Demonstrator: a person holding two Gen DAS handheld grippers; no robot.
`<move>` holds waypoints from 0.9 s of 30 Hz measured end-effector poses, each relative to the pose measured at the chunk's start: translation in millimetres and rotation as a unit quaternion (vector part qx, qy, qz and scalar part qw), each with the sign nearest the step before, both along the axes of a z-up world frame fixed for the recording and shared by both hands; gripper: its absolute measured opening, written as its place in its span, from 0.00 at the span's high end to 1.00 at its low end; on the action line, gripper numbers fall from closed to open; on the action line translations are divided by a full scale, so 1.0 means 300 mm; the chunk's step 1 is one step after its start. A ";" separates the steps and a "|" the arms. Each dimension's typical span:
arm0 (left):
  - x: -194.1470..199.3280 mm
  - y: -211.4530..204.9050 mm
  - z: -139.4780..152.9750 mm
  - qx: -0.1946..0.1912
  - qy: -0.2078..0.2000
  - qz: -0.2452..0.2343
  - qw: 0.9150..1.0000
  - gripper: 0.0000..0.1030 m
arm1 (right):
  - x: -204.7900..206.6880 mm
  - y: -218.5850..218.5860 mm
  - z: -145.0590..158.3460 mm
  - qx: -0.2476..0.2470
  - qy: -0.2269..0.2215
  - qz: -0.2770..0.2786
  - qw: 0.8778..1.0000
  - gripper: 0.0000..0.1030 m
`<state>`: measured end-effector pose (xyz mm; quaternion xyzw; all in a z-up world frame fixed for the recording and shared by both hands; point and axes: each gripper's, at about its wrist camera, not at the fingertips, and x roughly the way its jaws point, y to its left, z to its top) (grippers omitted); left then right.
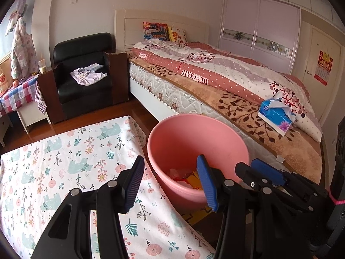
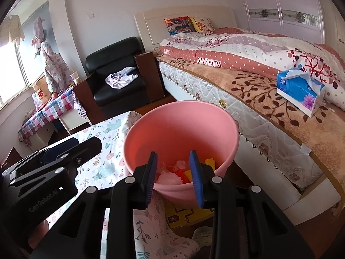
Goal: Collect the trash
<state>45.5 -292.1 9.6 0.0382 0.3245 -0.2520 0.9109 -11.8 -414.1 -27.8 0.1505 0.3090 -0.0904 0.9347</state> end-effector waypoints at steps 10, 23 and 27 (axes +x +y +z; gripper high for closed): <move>-0.039 0.055 0.018 -0.011 -0.011 0.004 1.000 0.38 | -0.034 0.034 0.011 -0.003 -0.004 -0.003 1.000 0.68; -0.106 0.144 0.034 -0.019 -0.029 0.031 0.999 0.36 | -0.103 0.104 0.042 -0.024 -0.029 -0.002 0.999 0.52; -0.126 0.168 0.042 -0.022 -0.036 0.040 0.998 0.36 | -0.123 0.116 0.047 -0.024 -0.035 -0.003 0.999 0.52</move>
